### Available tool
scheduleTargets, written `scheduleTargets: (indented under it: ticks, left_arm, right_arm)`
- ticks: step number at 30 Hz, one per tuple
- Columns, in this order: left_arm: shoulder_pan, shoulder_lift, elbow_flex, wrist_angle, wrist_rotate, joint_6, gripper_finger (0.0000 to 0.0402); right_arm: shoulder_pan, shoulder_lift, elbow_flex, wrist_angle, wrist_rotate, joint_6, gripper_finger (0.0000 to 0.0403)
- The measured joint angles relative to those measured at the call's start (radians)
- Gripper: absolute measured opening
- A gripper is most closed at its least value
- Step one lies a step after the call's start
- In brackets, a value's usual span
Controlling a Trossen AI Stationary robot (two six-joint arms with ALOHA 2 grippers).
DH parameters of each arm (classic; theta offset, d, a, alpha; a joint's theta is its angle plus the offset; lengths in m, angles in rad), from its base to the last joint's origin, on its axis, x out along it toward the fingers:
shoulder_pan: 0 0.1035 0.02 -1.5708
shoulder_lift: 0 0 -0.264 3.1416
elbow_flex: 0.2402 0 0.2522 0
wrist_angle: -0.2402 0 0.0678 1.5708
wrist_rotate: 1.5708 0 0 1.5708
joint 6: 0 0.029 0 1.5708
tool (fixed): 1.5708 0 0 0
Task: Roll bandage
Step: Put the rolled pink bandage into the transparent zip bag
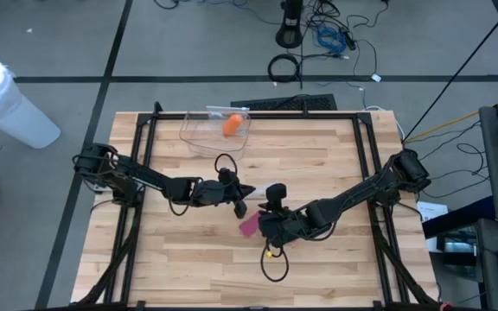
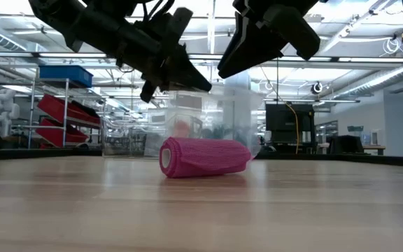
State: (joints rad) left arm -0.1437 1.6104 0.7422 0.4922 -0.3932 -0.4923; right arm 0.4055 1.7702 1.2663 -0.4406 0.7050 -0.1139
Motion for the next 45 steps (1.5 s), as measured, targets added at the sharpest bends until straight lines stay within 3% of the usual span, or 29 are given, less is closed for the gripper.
scheduleTargets:
  ticks: [16,21,26,31,38,45]
  left_arm:
    - [-0.010,0.000,0.000,0.065,0.142,-0.001,0.0006]
    - [-0.009,0.000,0.000,0.107,0.220,-0.001,0.0006]
    - [-0.010,0.000,0.000,0.120,0.249,0.007,0.0006]
    - [-0.010,0.000,0.000,0.062,0.103,0.084,0.0006]
    - [-0.027,0.000,0.000,0.062,0.021,0.397,0.0006]
    - [-0.089,0.000,0.000,0.077,-0.238,0.453,0.0006]
  right_arm:
    - [-0.051,0.000,0.000,-0.116,0.033,0.019,0.0085]
    - [-0.055,0.000,0.000,-0.117,0.018,0.018,0.0045]
    - [-0.055,-0.001,0.000,-0.135,-0.083,0.024,0.0005]
    - [-0.053,-0.001,0.000,-0.145,-0.132,0.051,0.0001]
    - [-0.055,-0.001,0.000,-0.201,-0.128,0.043,0.0000]
    - [-0.067,-0.001,0.001,-0.161,-0.145,-0.029,0.0000]
